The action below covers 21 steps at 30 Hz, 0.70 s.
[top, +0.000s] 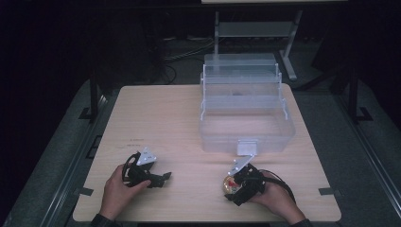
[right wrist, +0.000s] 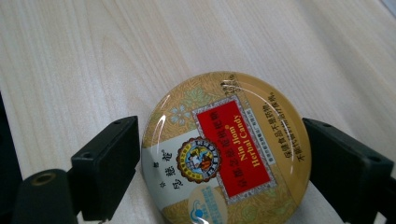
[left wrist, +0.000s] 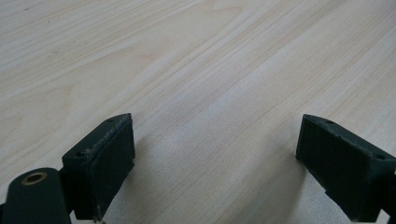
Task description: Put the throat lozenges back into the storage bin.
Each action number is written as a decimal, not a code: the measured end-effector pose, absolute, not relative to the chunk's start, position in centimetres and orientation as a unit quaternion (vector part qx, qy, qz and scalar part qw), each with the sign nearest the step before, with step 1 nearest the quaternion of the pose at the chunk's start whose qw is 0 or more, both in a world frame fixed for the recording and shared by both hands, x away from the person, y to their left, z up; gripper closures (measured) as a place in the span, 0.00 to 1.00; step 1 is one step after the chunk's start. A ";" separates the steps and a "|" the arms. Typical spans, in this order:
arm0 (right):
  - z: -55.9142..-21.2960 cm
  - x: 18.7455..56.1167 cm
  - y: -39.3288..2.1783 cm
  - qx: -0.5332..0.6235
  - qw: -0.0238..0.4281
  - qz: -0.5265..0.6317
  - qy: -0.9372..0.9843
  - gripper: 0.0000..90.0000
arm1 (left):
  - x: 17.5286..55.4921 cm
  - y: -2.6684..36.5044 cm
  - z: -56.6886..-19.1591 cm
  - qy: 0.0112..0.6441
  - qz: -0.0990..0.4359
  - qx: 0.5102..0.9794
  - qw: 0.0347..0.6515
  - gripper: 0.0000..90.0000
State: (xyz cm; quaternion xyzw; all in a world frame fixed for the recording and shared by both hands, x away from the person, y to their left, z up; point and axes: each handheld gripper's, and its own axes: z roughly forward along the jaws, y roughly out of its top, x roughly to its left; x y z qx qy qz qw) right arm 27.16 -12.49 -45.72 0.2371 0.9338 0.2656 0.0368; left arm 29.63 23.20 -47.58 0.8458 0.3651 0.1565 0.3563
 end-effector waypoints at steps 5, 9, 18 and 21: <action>-45.7 27.1 -12.5 0.230 0.041 0.265 0.935 0.21 | 29.6 23.2 -47.6 0.366 0.157 0.845 0.358 0.12; -45.7 27.1 -12.6 0.229 0.040 0.264 0.936 0.21 | 29.6 23.2 -47.6 0.366 0.157 0.845 0.358 0.12; -45.6 27.0 -12.5 0.229 0.029 0.267 0.936 0.22 | 29.6 23.2 -47.6 0.366 0.157 0.845 0.358 0.12; -45.6 27.0 -12.5 0.230 0.026 0.267 0.936 0.22 | 29.6 23.2 -47.6 0.366 0.157 0.845 0.358 0.12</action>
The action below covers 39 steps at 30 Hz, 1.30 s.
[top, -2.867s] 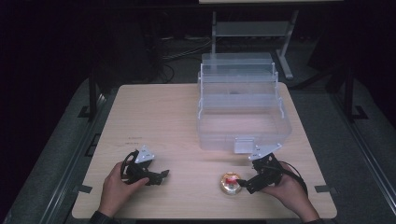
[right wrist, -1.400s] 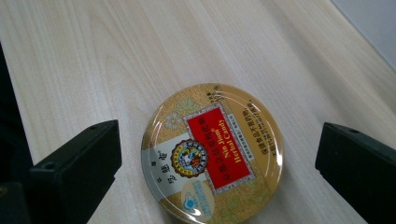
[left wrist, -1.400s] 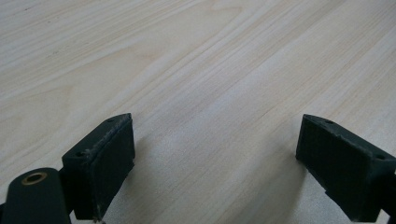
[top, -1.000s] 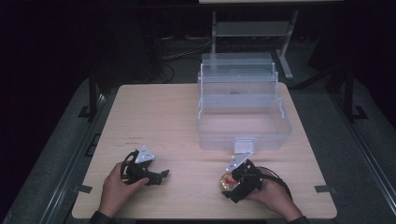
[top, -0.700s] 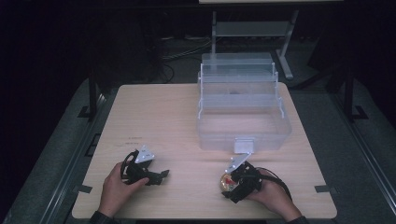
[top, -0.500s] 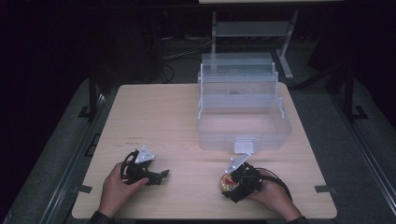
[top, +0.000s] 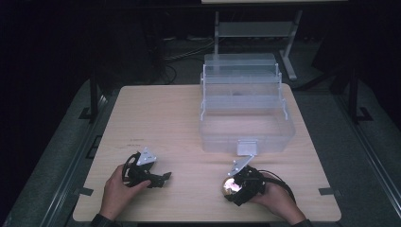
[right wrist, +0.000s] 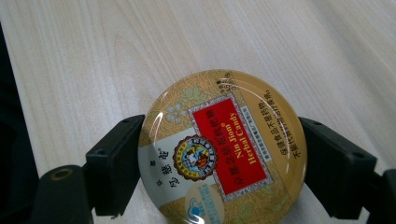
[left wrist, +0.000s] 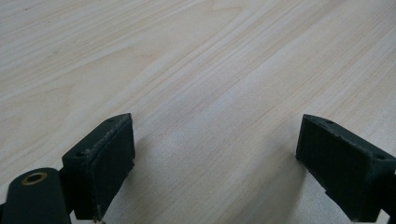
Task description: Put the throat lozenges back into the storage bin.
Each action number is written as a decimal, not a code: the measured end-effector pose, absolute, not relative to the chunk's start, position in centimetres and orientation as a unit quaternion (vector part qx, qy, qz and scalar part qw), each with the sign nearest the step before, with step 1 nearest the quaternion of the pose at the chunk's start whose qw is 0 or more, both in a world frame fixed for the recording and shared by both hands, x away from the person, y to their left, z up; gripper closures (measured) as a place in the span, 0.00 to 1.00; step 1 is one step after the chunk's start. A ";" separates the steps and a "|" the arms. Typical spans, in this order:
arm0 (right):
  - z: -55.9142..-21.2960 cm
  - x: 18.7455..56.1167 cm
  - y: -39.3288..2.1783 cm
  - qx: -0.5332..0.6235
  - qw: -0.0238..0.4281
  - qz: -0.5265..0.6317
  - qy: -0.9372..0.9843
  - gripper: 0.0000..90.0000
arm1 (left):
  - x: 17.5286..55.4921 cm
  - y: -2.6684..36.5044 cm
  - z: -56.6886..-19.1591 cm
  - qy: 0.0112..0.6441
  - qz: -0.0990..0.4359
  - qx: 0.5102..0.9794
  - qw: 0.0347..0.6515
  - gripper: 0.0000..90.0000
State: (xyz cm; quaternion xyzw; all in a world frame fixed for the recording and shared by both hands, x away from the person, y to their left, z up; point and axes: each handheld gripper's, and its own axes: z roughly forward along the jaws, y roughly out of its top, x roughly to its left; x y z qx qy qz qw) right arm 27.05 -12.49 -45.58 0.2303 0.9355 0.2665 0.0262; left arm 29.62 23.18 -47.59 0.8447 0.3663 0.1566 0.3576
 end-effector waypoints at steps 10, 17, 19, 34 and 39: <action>-45.1 27.1 -12.8 0.242 0.022 0.271 0.931 0.22 | 29.6 23.2 -47.6 0.366 0.157 0.845 0.358 0.12; -44.5 27.1 -13.6 0.250 0.025 0.274 0.928 0.22 | 29.6 23.2 -47.6 0.366 0.157 0.844 0.358 0.12; -44.4 27.2 -13.9 0.252 0.025 0.277 0.927 0.22 | 29.6 23.2 -47.6 0.365 0.158 0.845 0.358 0.12; -43.9 27.2 -15.2 0.269 0.033 0.275 0.923 0.22 | 29.6 23.2 -47.6 0.366 0.158 0.845 0.358 0.12; -43.7 27.3 -15.8 0.278 0.035 0.277 0.919 0.22 | 29.6 23.2 -47.6 0.366 0.158 0.844 0.358 0.12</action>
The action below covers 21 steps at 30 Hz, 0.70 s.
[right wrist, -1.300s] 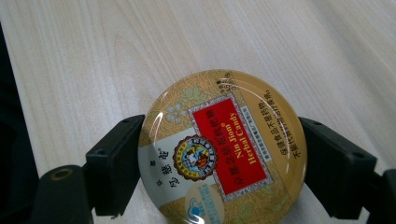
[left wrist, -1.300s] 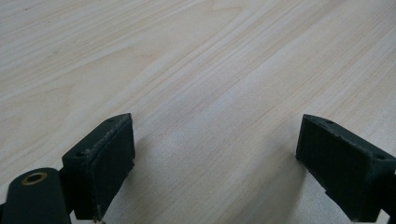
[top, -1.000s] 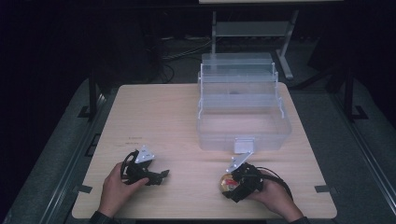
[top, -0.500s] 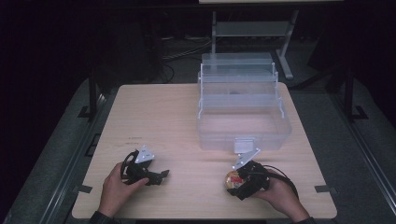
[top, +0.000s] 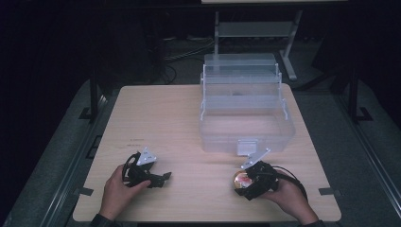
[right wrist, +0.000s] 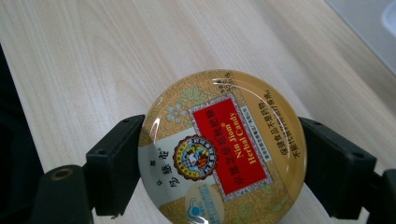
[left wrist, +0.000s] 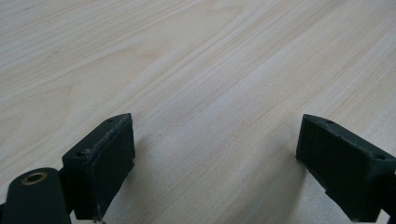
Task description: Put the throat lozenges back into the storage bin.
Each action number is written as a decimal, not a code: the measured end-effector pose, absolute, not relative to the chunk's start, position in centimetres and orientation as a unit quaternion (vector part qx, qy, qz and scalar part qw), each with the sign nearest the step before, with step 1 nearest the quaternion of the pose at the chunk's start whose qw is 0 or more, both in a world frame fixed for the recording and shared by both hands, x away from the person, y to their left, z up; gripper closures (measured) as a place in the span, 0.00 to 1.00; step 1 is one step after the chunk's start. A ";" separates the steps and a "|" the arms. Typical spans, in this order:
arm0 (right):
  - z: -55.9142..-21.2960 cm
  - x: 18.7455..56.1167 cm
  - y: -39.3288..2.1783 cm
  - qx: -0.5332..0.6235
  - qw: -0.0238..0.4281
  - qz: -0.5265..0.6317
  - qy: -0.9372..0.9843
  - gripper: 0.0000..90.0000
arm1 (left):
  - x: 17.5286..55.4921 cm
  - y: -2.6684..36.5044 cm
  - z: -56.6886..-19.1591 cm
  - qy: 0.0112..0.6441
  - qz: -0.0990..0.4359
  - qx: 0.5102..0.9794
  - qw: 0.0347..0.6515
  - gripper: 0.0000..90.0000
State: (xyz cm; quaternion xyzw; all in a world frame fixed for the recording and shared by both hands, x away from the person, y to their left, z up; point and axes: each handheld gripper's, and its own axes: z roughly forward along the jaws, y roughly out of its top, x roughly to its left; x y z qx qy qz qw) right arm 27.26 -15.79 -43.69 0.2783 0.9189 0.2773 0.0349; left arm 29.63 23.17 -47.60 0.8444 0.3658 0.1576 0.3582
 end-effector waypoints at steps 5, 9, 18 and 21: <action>-43.6 27.3 -16.2 0.281 0.037 0.277 0.918 0.22 | 29.6 23.2 -47.6 0.366 0.158 0.844 0.358 0.12; -43.5 27.4 -16.7 0.287 0.039 0.277 0.916 0.22 | 29.6 23.2 -47.6 0.366 0.158 0.844 0.358 0.12; -43.1 27.5 -17.8 0.299 0.045 0.282 0.911 0.22 | 29.6 23.2 -47.6 0.366 0.158 0.844 0.358 0.12; -43.0 27.5 -18.2 0.305 0.047 0.282 0.909 0.22 | 29.6 23.2 -47.6 0.366 0.158 0.844 0.358 0.12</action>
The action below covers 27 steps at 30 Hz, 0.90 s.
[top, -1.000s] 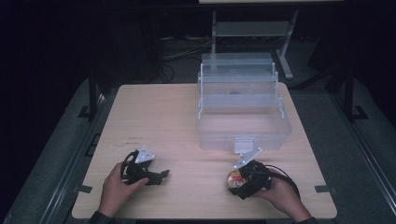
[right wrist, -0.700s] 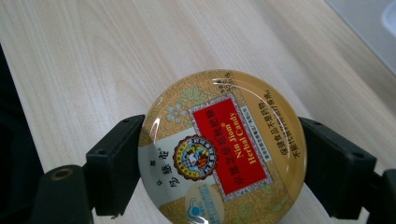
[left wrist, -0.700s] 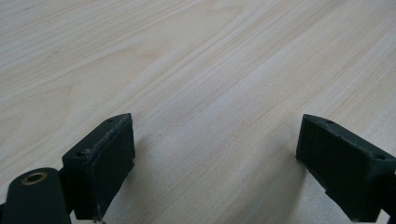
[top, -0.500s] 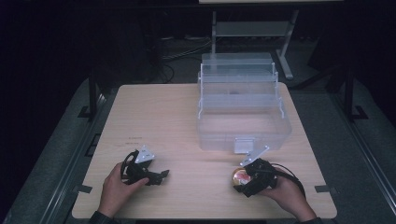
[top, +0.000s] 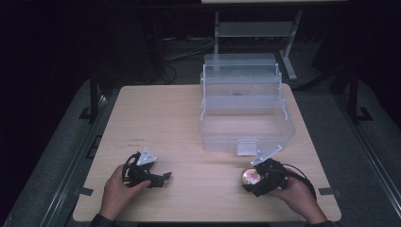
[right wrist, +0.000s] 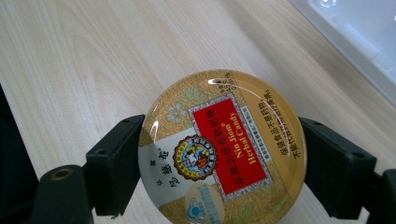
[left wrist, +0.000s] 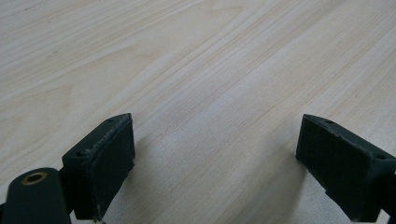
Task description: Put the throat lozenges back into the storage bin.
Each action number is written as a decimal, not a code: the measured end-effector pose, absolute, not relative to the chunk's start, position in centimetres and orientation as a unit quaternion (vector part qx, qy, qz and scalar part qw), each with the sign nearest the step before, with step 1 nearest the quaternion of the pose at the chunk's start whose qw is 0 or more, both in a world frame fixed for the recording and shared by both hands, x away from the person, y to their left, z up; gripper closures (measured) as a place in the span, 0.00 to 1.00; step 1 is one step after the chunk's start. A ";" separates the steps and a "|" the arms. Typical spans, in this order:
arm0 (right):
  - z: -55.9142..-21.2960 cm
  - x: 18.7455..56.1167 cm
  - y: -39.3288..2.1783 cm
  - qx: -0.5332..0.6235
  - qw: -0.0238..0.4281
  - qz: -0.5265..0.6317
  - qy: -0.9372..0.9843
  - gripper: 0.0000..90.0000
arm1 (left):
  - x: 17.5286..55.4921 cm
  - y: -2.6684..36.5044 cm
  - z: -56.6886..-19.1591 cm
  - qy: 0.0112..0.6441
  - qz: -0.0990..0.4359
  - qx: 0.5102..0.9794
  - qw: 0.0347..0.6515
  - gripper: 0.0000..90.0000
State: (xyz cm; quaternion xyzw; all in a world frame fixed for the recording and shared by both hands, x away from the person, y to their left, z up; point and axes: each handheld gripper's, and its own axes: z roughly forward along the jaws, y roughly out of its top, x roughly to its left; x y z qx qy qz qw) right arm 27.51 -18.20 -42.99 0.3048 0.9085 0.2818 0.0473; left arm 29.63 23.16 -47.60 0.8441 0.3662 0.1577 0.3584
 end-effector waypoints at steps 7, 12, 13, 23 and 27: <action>-42.7 27.6 -19.1 0.316 0.052 0.283 0.904 0.22 | 29.6 23.2 -47.6 0.366 0.158 0.844 0.358 0.12; -42.4 27.6 -19.9 0.324 0.057 0.284 0.900 0.22 | 29.6 23.2 -47.6 0.366 0.158 0.844 0.358 0.12; -42.4 27.7 -20.1 0.326 0.059 0.284 0.900 0.22 | 29.6 23.2 -47.6 0.366 0.158 0.844 0.358 0.12; -42.0 27.8 -21.3 0.342 0.064 0.285 0.893 0.22 | 29.6 23.2 -47.6 0.366 0.158 0.844 0.358 0.12; -41.9 27.9 -21.8 0.347 0.066 0.284 0.891 0.22 | 29.6 23.2 -47.6 0.366 0.158 0.844 0.358 0.12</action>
